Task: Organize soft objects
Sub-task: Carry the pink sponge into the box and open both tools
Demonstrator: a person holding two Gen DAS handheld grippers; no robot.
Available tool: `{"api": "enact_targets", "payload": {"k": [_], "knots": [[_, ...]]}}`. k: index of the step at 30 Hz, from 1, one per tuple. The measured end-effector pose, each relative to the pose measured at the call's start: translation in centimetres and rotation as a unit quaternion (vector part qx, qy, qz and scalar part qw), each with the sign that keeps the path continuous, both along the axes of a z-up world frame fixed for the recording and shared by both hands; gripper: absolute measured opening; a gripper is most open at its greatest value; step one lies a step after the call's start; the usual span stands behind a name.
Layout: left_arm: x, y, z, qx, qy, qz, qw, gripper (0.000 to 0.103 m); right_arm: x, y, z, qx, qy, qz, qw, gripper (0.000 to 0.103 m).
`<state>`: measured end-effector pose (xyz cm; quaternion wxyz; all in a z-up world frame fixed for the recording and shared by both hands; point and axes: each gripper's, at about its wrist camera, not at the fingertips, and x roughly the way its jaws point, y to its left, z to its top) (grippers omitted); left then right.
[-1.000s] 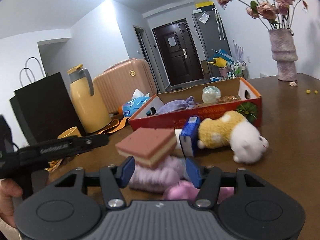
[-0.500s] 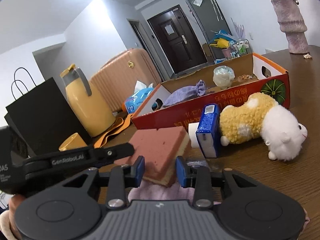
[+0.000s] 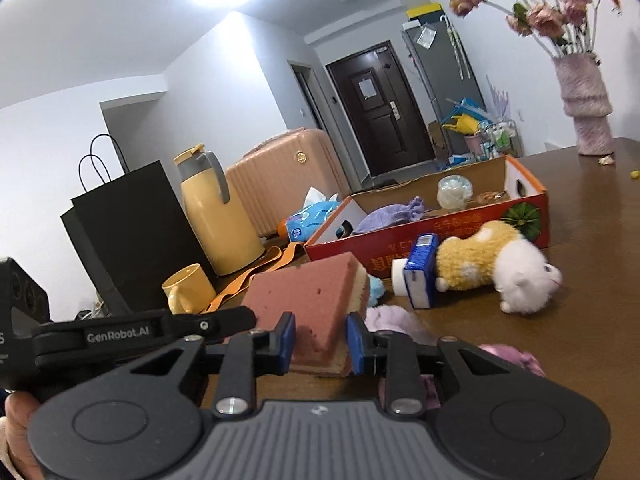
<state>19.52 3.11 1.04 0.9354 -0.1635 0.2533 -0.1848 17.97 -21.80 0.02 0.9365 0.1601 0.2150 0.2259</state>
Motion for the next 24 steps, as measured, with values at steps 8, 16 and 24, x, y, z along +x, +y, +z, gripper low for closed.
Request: {"api": "enact_targets", "payload": {"k": [8, 16, 24], "knots": [[-2.2, -1.8, 0.1, 0.015, -0.011, -0.016, 0.9997, 0.024, -3.2, -2.6, -0.8, 0.032, -0.005, -0.015, 0.999, 0.026], [-0.8, -2.1, 0.9, 0.018, -0.026, -0.014, 0.9994, 0.024, -1.9, -2.6, 0.1, 0.031, -0.017, -0.02, 0.999, 0.026], [8.0, -1.6, 4.9, 0.017, -0.061, -0.013, 0.9979, 0.024, 6.8, -2.4, 4.2, 0.022, -0.011, -0.005, 1.0, 0.026]]}}
